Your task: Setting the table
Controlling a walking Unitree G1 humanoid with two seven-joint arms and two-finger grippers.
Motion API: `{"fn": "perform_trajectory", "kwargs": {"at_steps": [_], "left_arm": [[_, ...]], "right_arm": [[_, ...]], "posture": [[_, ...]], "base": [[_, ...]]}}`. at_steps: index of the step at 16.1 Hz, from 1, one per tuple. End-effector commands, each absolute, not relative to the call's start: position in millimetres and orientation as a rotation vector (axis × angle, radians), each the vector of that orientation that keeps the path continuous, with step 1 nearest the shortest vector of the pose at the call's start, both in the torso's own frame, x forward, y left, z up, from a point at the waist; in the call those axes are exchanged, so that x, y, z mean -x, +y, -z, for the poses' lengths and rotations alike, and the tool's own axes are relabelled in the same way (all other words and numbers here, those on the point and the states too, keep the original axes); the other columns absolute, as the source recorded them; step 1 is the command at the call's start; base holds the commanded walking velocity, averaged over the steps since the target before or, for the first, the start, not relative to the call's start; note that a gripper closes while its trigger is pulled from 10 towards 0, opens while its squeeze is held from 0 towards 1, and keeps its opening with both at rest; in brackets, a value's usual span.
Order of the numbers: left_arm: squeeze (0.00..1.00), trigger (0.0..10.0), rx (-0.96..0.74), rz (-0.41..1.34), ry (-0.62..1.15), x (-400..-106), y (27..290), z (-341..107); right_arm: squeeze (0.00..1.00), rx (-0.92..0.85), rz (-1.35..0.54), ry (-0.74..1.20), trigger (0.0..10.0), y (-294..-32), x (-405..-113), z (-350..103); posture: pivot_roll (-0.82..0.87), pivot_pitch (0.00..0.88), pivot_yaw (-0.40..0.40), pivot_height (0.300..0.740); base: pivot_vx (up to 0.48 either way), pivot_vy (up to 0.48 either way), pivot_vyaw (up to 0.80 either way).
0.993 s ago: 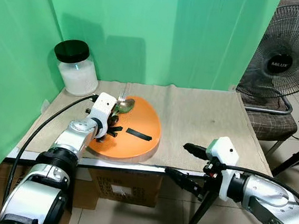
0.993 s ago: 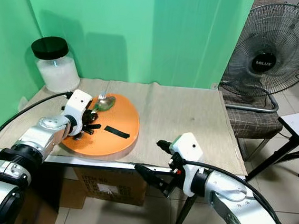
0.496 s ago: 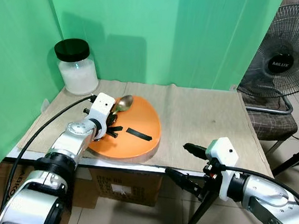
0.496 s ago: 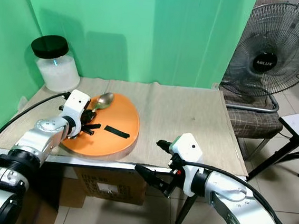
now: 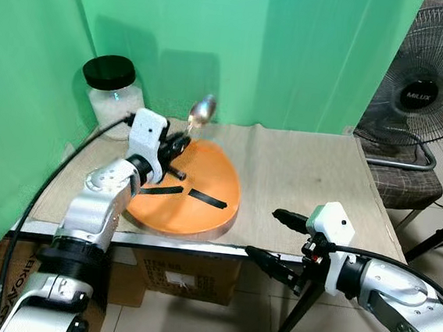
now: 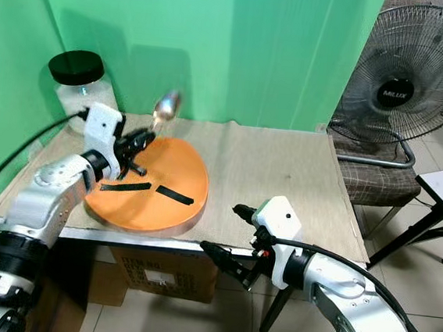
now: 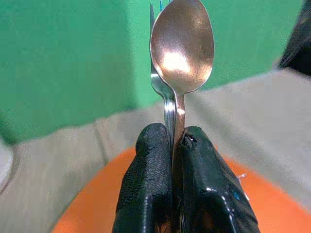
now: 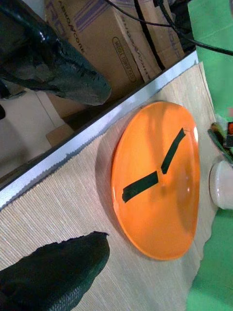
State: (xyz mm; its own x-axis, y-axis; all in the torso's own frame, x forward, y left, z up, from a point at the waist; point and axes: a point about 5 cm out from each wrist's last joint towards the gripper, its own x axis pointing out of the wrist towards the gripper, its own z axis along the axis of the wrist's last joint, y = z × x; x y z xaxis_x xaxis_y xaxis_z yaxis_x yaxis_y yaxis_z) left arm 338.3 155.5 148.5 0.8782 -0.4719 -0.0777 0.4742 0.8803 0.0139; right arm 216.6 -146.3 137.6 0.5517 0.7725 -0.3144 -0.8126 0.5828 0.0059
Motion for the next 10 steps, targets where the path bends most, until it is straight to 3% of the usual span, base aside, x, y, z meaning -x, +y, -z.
{"fn": "perform_trajectory", "kwargs": {"at_steps": [1, 10], "left_arm": [[0.00, 0.0, 0.008, 0.529, 0.030, -334, 153, -157], [0.00, 0.0, 0.374, 0.709, -0.158, -306, 147, -199]], "right_arm": [[0.00, 0.156, -0.931, 0.279, 10.0, -148, -219, -140], [0.00, 0.105, -0.900, 0.242, 10.0, -142, -224, -144]], "posture": [[-0.14, 0.000, 0.050, 0.740], [-0.12, 0.000, 0.046, 0.740]], "base": [[0.000, 0.000, 0.00], [0.000, 0.000, 0.00]]}}
